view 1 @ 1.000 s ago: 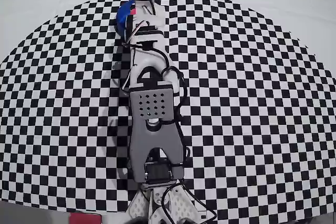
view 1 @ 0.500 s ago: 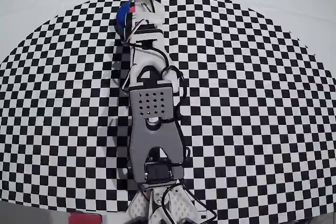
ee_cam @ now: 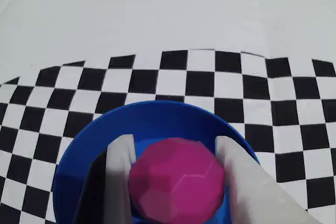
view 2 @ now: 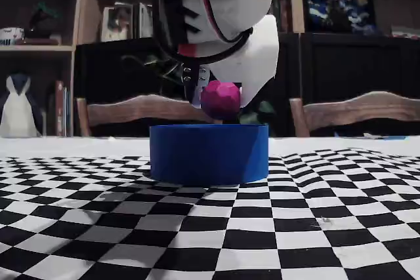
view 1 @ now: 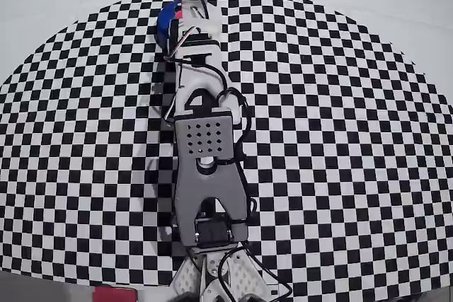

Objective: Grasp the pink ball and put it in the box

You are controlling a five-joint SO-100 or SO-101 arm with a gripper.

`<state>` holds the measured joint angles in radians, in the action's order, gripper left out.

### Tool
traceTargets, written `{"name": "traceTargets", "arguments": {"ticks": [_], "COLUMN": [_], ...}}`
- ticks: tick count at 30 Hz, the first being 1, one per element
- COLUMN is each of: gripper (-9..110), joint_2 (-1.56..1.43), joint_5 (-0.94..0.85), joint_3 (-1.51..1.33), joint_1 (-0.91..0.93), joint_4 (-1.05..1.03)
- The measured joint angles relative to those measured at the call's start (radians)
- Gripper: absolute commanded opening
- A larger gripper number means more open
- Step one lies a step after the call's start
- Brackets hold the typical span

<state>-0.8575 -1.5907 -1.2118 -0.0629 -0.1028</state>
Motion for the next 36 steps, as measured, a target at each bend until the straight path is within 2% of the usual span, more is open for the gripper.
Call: {"name": "traceTargets", "arguments": {"ticks": [19,20,21,22,25,29,36], "gripper": [0,3,16,23,32,35,35], "joint_2": [0.009,0.009,0.009,0.009,0.009,0.009,0.009], "joint_5": [0.000,0.000,0.002,0.002,0.028,0.060,0.064], "joint_3": [0.000,0.000,0.000,0.000,0.000,0.000,0.000], "joint_1": [0.000,0.000,0.000,0.000,0.000,-0.002,-0.015], "joint_4": [0.000,0.000,0.000,0.000,0.000,0.014,0.032]}}
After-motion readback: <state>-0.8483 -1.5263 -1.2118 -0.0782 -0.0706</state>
